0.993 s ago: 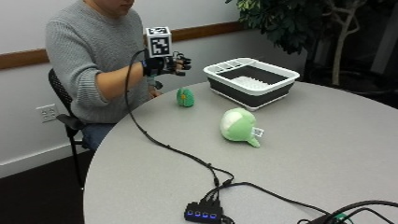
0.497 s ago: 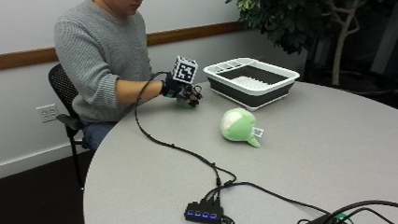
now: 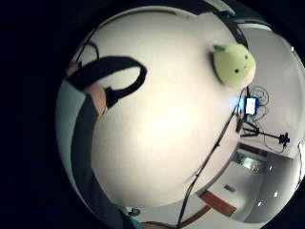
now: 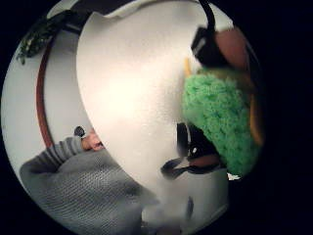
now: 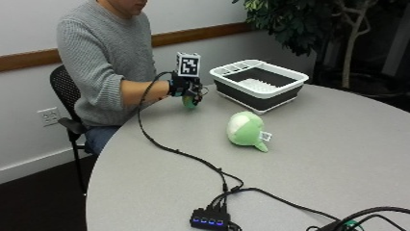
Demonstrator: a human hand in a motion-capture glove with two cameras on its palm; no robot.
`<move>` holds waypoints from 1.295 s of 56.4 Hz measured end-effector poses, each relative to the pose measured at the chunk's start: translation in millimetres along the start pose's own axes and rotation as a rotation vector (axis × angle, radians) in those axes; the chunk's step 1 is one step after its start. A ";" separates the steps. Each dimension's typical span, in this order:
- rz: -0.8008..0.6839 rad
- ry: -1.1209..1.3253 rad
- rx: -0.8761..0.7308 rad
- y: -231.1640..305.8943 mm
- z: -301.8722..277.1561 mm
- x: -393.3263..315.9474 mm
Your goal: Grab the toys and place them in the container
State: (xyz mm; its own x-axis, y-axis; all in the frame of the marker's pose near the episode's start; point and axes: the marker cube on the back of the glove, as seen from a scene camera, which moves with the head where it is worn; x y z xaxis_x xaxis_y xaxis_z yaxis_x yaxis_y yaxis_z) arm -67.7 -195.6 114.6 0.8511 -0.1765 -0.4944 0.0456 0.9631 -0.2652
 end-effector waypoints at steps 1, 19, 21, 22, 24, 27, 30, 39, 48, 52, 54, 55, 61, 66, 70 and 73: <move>-0.001 0.002 0.012 -1.6 -7.4 5.1; -0.124 -0.278 0.242 -35.8 -162.9 53.1; -0.122 -0.273 0.243 -42.7 -167.5 54.0; -0.129 -0.262 0.242 -46.8 -168.3 54.2; -0.148 -0.232 0.241 -57.5 -167.8 52.6; -0.139 -0.226 0.257 -80.0 -167.9 41.6; -0.111 -0.254 0.299 -105.2 -169.7 28.3; -0.051 -0.349 0.331 -181.4 -169.2 -3.9; -0.066 -0.350 0.282 -212.5 -169.1 -8.3; -0.075 -0.348 0.255 -217.4 -164.7 -9.9; -0.082 -0.343 0.220 -219.6 -159.1 -11.6; -0.086 -0.345 0.194 -220.2 -155.8 -12.8; -0.092 -0.405 0.001 -222.0 -136.1 -26.9; -0.106 -0.389 -0.038 -218.8 -124.7 -27.0; -0.123 -0.376 -0.028 -214.8 -121.5 -22.3; -0.117 -0.380 -0.026 -213.1 -121.6 -23.2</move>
State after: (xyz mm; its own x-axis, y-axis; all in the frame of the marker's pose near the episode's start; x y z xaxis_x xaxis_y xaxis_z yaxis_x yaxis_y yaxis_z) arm -160.8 -421.4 82.0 0.9740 -0.1925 -0.1195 0.1448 0.9345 -0.3253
